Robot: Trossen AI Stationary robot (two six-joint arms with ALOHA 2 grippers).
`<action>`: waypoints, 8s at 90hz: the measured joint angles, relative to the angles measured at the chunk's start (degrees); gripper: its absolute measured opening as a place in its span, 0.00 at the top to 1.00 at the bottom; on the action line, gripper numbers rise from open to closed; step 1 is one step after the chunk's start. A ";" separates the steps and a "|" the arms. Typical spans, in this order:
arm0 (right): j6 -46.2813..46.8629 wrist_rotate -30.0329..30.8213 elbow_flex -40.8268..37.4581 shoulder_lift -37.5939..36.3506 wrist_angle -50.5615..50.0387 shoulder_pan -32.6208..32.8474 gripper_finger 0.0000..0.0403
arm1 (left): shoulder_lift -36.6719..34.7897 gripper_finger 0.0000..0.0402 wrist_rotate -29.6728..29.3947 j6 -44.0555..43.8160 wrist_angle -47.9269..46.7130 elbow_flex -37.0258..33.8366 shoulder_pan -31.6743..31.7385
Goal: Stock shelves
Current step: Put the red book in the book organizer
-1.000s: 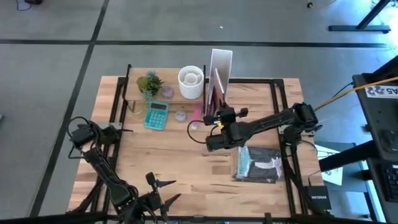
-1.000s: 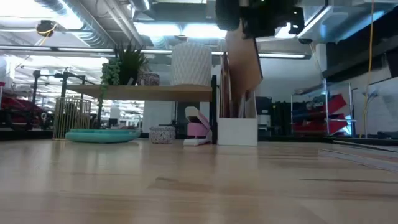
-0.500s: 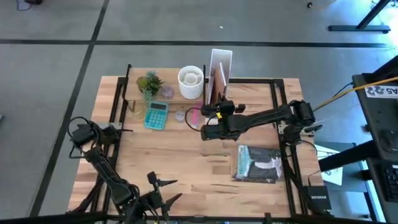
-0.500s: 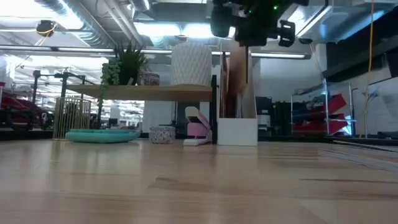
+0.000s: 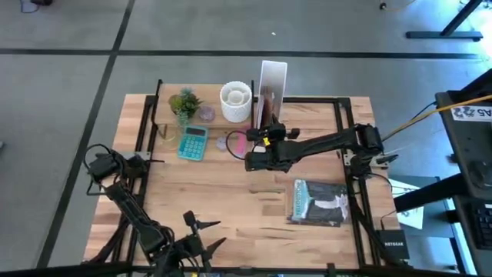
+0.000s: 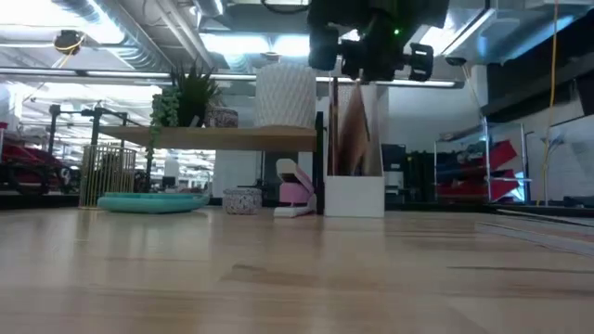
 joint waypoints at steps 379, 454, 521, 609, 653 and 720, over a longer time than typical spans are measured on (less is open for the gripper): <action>-30.84 -46.02 10.08 -7.88 -7.47 -14.38 0.67 | -0.07 0.41 5.01 -1.64 -0.20 0.02 1.10; -36.67 -29.95 15.50 -8.75 -2.44 -7.07 0.98 | 0.76 0.41 5.93 -2.64 0.03 0.02 1.09; -30.20 -0.63 17.99 -8.88 -12.81 6.05 0.98 | 0.76 0.41 5.90 -2.41 -0.07 0.02 1.06; -24.59 0.13 11.77 -4.08 -3.12 1.10 0.99 | 0.74 0.41 5.88 -1.83 -0.04 0.02 1.10; -20.96 -1.33 3.88 -3.29 1.53 -0.73 0.97 | 0.68 0.41 5.88 -1.81 -0.14 0.02 1.10; -35.10 0.33 17.54 -3.22 -3.97 6.77 0.99 | 0.68 0.41 5.88 -1.75 -0.03 0.00 1.40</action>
